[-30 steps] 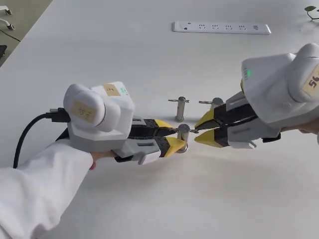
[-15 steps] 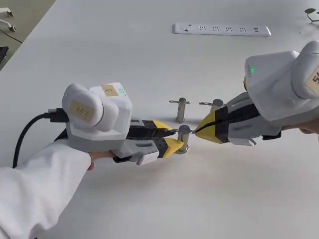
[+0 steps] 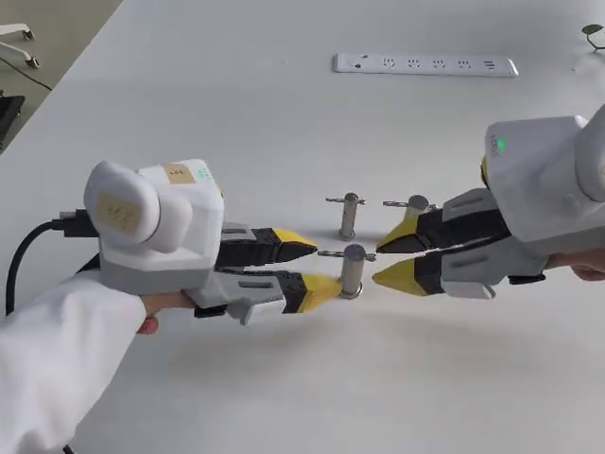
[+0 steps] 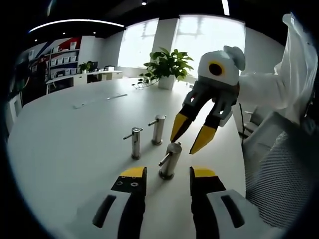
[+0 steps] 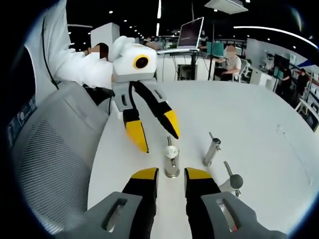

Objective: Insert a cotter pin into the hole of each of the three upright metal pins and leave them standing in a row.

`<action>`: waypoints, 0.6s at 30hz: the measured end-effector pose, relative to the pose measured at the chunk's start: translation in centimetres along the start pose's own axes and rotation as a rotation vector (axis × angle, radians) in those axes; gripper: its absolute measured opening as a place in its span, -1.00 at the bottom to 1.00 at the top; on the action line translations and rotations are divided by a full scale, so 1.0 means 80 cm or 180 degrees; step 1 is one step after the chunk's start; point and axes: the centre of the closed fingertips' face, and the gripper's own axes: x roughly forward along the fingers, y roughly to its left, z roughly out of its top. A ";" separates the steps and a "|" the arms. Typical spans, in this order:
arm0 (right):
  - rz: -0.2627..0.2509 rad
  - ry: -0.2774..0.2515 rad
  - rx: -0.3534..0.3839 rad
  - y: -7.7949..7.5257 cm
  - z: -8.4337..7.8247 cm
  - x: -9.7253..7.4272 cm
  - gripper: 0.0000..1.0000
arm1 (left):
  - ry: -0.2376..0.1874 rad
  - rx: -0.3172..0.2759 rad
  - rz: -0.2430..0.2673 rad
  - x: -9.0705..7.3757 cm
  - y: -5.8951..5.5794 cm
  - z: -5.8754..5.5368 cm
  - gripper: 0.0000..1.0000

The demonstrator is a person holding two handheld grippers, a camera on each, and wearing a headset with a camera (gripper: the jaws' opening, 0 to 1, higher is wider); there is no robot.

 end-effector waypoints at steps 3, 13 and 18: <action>-0.0006 -0.0208 0.0204 0.002 -0.001 0.006 -0.55 | -0.0033 -0.0073 -0.0024 -0.009 -0.003 0.001 -0.12; -0.0065 -0.0595 0.0563 -0.002 -0.004 0.029 -0.40 | -0.0031 -0.0182 -0.0027 -0.028 -0.017 -0.001 0.54; -0.0016 -0.0711 0.0593 -0.001 0.001 0.038 -0.43 | -0.0036 -0.0185 -0.0045 -0.035 -0.024 -0.001 0.86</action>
